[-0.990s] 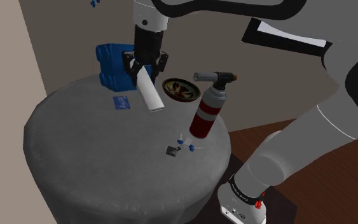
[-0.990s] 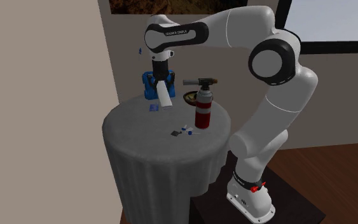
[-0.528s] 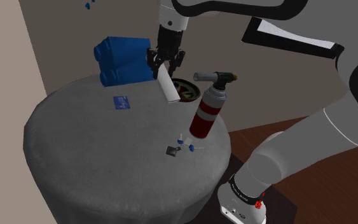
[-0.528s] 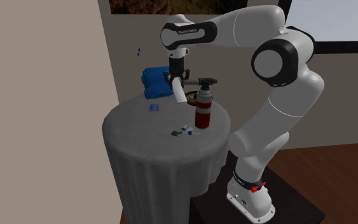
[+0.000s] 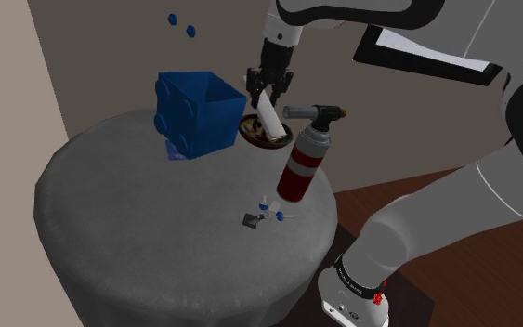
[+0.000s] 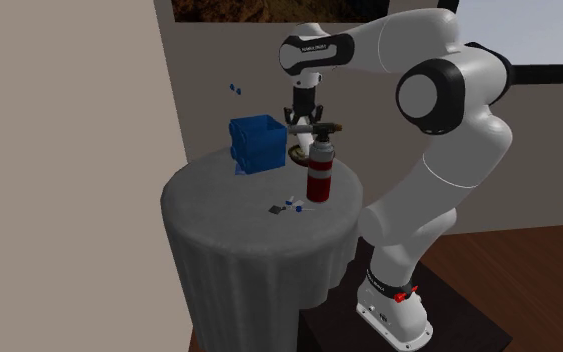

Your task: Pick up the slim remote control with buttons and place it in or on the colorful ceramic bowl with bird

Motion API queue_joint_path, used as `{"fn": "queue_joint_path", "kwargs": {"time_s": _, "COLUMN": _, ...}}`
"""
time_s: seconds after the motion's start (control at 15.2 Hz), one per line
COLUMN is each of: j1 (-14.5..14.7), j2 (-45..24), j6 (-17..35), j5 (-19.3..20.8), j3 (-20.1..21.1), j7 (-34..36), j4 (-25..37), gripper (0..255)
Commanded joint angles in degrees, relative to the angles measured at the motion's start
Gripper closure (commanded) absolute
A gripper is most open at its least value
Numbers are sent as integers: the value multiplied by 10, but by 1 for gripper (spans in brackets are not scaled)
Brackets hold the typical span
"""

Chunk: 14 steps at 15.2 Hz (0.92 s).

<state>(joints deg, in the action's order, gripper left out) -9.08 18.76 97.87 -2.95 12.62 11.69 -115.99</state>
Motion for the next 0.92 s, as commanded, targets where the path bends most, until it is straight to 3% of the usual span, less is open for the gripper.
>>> {"fn": "queue_joint_path", "kwargs": {"time_s": 0.0, "j1": -10, "j2": -2, "j6": 0, "j5": 6, "j3": -18, "j7": -27, "j4": 2, "gripper": 255}}
{"fn": "queue_joint_path", "kwargs": {"time_s": 0.07, "j1": -18, "j2": -6, "j6": 1, "j5": 11, "j3": -32, "j7": -48, "j4": 4, "gripper": 255}}
{"fn": "queue_joint_path", "kwargs": {"time_s": 0.86, "j1": -17, "j2": -6, "j6": 93, "j5": 9, "j3": -29, "j7": -47, "j4": -88, "gripper": 255}}
